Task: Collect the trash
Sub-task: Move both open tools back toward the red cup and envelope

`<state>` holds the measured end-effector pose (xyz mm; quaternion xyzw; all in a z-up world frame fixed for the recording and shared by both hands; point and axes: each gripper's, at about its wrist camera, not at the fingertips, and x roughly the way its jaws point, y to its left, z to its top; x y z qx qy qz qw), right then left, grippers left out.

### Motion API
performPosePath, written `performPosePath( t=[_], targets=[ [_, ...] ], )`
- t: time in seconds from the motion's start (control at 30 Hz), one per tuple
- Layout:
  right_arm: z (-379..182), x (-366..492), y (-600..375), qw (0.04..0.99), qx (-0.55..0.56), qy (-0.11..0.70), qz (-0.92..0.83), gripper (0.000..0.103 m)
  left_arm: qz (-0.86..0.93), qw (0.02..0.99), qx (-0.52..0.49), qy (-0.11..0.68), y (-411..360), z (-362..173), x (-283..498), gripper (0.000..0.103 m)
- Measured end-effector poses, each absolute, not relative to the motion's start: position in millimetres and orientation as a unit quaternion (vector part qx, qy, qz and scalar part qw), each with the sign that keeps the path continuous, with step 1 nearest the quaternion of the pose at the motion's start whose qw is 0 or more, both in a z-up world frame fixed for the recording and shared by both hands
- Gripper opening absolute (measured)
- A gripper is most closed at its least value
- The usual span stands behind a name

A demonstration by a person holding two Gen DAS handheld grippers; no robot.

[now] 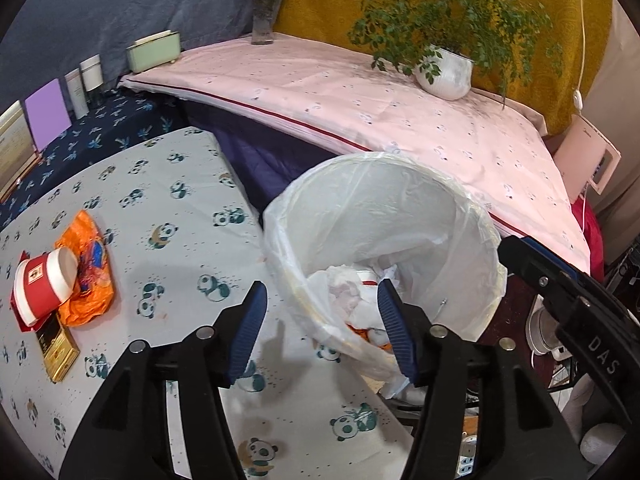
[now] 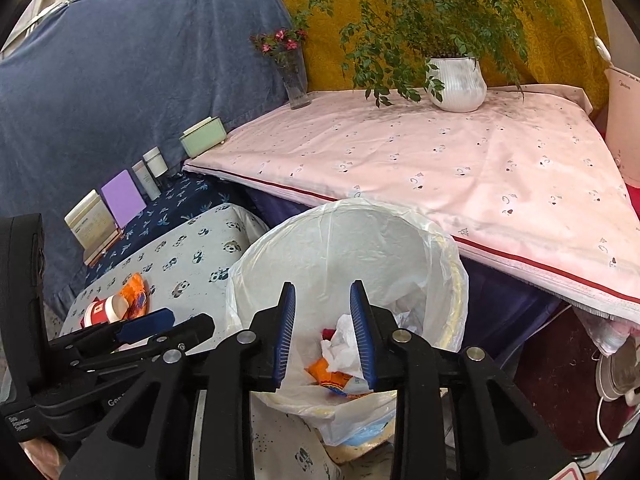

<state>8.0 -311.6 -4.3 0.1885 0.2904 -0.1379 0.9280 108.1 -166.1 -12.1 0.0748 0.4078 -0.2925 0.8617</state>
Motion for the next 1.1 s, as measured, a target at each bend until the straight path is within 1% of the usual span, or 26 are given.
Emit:
performPosePath(
  t=[0.1,0.17,0.2,0.5,0.6,0.73,1.1],
  targets=[
    [-3,8,-303,0.93,0.182,0.291,-0.134,0.037,-0.277,0.868,0.068,0.407,-153,-12,110,0.058],
    [-3,9,-298,0.93,0.181,0.292,-0.13,0.039,-0.26,0.875,0.062,0.404,-142,-10,112,0.067],
    [-3,10,-295,0.93,0.18,0.293,-0.128,0.04,-0.255,0.878,0.06,0.401,-138,-9,113,0.067],
    [-2,20,-264,0.933,0.166,0.304,-0.102,0.04,-0.215,0.889,0.036,0.402,-91,-9,119,0.068],
    [-2,24,-252,0.934,0.16,0.307,-0.091,0.04,-0.198,0.892,0.029,0.406,-72,-11,123,0.07],
    [-2,31,-233,0.935,0.151,0.313,-0.074,0.04,-0.176,0.895,0.012,0.409,-45,-13,128,0.075],
    [-5,56,-174,0.936,0.123,0.33,-0.023,0.04,-0.112,0.902,-0.02,0.416,33,-20,148,0.075]
  ],
)
